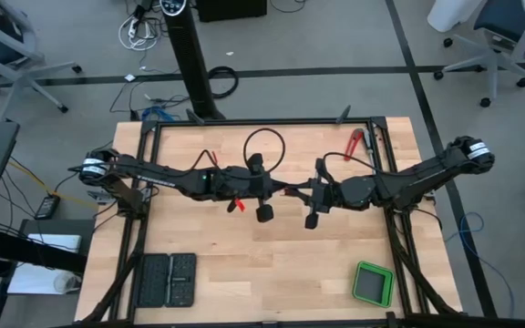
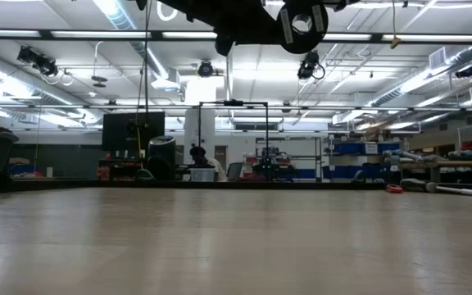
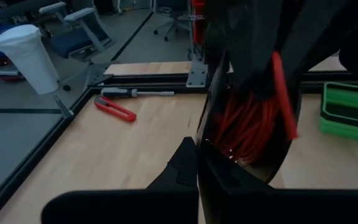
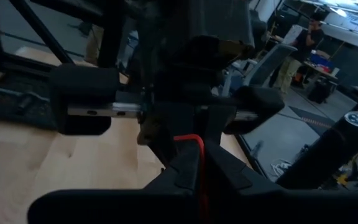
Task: Coil cords
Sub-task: Coil the red wire onto the black spool
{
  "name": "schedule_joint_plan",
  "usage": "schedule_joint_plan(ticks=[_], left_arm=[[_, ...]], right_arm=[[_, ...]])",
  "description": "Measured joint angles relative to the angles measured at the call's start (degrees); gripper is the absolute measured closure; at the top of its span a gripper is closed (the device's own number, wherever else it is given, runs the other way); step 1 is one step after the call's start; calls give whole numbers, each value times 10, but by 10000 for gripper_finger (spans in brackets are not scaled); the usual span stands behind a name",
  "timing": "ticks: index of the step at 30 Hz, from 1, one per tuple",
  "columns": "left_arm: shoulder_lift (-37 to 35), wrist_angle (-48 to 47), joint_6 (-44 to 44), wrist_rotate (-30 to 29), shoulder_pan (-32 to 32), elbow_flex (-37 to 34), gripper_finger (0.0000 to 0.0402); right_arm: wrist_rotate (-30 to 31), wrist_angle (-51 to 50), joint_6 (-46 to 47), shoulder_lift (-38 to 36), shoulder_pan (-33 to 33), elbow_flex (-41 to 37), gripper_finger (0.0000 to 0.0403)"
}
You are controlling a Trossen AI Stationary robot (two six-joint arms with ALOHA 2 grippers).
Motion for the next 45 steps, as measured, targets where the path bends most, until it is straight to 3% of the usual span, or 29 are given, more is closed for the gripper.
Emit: schedule_joint_plan(ticks=[11,24,37,45], left_arm=[[0,10,-3,0,0,1,401],[2,29,-45,-24,0,3,401],[3,41,-77,-33,-1,2,401],[3,22,-24,-17,0,2,401]], right_arm=[[-35,29,1,0,0,0,355],[-36,22,-11,1,2,-1,279],[-53,28,-28,0,3,-1,273],[-52,31,-34,0,-5,-1,273]])
